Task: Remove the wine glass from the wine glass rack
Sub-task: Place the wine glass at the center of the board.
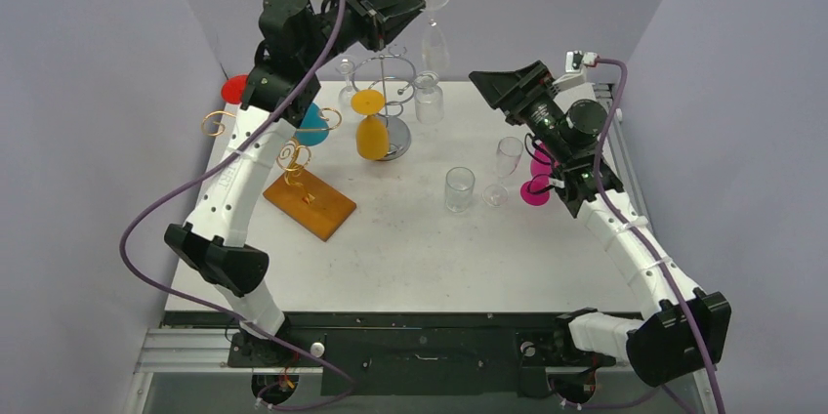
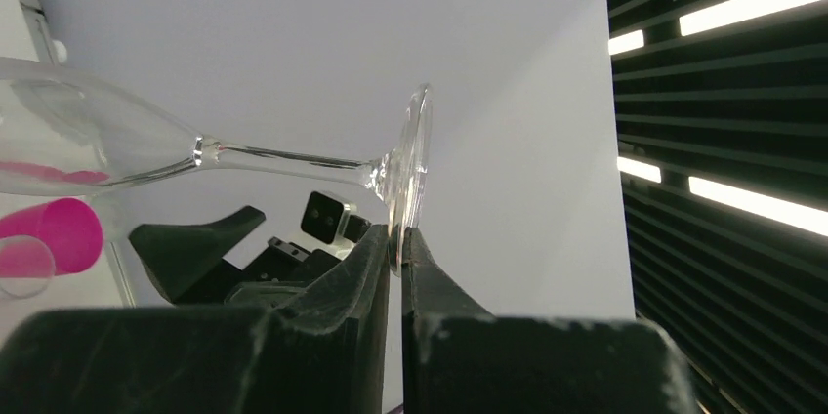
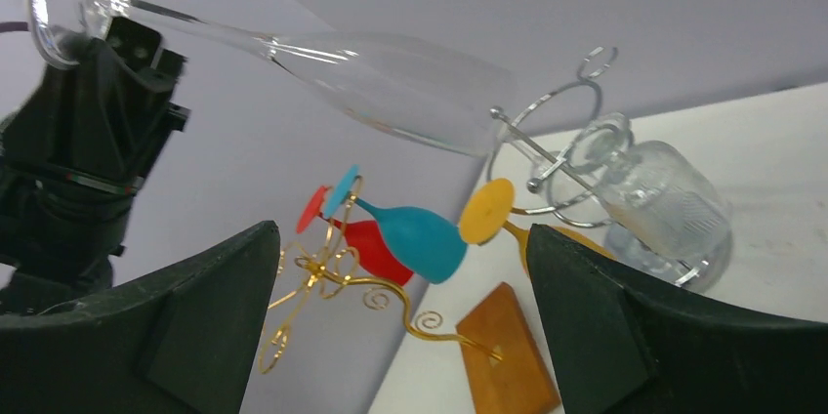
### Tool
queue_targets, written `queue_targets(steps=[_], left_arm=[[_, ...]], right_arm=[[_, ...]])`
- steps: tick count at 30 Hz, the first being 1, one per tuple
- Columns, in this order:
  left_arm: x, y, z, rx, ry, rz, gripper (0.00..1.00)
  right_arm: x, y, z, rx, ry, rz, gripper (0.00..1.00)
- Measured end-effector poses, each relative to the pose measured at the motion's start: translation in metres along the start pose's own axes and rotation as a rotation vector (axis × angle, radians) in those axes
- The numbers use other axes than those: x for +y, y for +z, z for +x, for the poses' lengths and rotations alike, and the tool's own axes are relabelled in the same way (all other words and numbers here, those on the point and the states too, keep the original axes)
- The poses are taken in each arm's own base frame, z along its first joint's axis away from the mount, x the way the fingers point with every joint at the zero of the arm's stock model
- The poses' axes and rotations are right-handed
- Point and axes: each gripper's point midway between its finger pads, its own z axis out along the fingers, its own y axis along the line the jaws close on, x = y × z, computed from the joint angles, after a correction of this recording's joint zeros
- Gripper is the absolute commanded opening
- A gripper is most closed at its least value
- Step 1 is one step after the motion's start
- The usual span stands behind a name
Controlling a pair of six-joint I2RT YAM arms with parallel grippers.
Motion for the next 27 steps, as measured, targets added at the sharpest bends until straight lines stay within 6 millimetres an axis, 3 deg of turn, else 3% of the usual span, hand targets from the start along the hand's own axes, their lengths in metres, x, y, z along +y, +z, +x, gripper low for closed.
queue_targets(steps=[5, 10, 18, 27], left_arm=[[0.0, 0.005, 0.031, 0.066, -0.069, 0.022, 0.0], [-0.011, -0.002, 0.043, 0.086, -0.101, 0.051, 0.0], [-0.031, -0.012, 0.059, 0.114, -0.117, 0.123, 0.0], [-0.028, -0.01, 0.064, 0.124, -0.151, 0.127, 0.0]], right_arm=[[0.017, 0.008, -0.004, -0.043, 0.079, -0.152, 0.94], [0.025, 0.005, -0.013, -0.087, 0.132, -0.239, 0.95], [0.02, -0.004, -0.02, -0.136, 0.169, -0.291, 0.97], [0.008, -0.005, -0.02, -0.162, 0.232, -0.356, 0.97]])
